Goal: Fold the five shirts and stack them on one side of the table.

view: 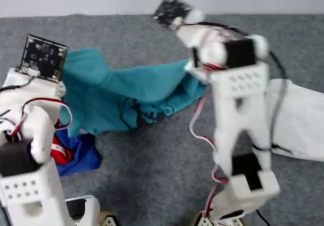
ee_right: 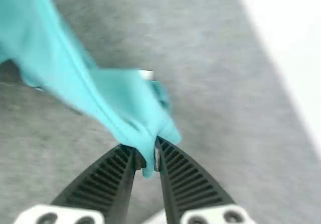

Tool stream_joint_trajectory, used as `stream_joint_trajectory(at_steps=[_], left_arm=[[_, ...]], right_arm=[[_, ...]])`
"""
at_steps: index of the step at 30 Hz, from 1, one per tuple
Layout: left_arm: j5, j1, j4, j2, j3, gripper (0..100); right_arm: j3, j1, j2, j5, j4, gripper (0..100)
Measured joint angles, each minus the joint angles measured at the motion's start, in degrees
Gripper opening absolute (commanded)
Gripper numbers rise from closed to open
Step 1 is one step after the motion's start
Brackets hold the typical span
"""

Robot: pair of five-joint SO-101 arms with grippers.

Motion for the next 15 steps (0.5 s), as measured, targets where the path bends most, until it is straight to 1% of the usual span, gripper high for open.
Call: stream_joint_trajectory(at_steps=[4, 9, 12, 15], left_arm=[[-0.18, 2.55, 0.00, -0.79, -8.53, 1], [-5.19, 2.99, 0.00, -1.32, -16.70, 1], [-8.09, 3.08, 0.00, -1.93, -19.60, 1], [-9.41, 3.08, 0.00, -2.11, -22.15, 1]], right_arm=[[0.00, 5.98, -9.58, 5.27, 0.00, 1.0], [0.00, 11.96, -20.92, 10.20, -2.55, 1.0], [0.00, 14.24, -26.46, 12.04, -4.75, 1.0], [-0.09, 16.53, -30.51, 12.84, -5.45, 1.0]])
